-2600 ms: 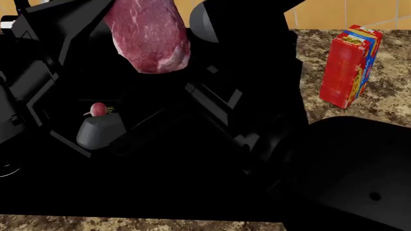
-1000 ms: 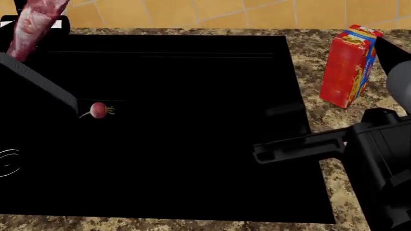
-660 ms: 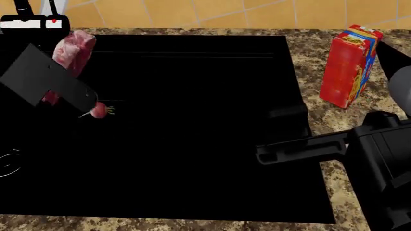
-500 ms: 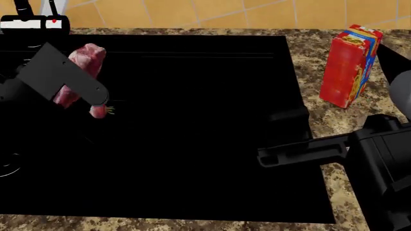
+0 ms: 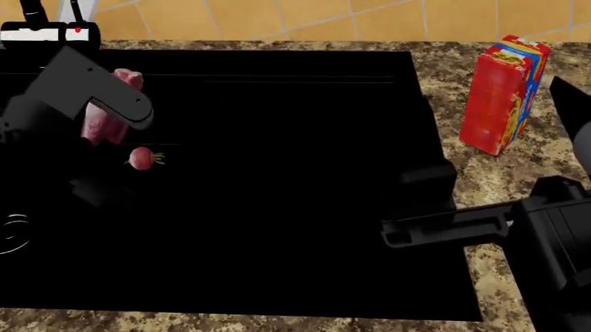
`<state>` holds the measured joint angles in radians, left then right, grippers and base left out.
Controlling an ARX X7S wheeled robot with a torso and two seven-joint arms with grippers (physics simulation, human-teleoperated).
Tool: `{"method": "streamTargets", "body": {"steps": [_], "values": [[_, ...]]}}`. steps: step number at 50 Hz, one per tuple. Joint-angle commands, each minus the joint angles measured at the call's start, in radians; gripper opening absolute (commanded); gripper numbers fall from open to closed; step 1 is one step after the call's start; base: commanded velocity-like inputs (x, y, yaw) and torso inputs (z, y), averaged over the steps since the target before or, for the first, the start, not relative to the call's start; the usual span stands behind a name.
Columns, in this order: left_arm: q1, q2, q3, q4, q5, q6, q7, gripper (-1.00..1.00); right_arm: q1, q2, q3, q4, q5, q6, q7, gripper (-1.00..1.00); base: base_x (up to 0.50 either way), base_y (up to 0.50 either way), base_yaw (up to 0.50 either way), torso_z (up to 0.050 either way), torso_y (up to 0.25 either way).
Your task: Pick the steak from the counter and place it in the sink
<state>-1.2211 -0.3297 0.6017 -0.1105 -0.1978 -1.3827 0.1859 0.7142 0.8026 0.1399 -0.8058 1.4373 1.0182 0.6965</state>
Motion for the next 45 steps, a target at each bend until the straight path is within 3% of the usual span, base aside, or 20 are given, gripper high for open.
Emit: {"method": "streamTargets", "body": {"steps": [1, 11, 45], "values": [[-0.045, 0.013, 0.000, -0.169, 0.025, 0.032, -0.012, -1.00, -0.026, -0.001, 0.007, -0.001, -0.017, -0.014, -0.017, 1.00, 0.00, 0.00, 0.00, 0.000, 0.000], [-0.078, 0.082, -0.014, -0.465, 0.023, 0.188, 0.004, -1.00, -0.031, -0.007, 0.001, 0.001, -0.029, -0.023, -0.032, 1.00, 0.00, 0.00, 0.00, 0.000, 0.000], [-0.169, 0.094, -0.089, -0.776, 0.051, 0.313, -0.084, -1.00, -0.046, -0.014, -0.019, 0.019, -0.068, -0.043, -0.059, 1.00, 0.00, 0.00, 0.00, 0.000, 0.001]]}}
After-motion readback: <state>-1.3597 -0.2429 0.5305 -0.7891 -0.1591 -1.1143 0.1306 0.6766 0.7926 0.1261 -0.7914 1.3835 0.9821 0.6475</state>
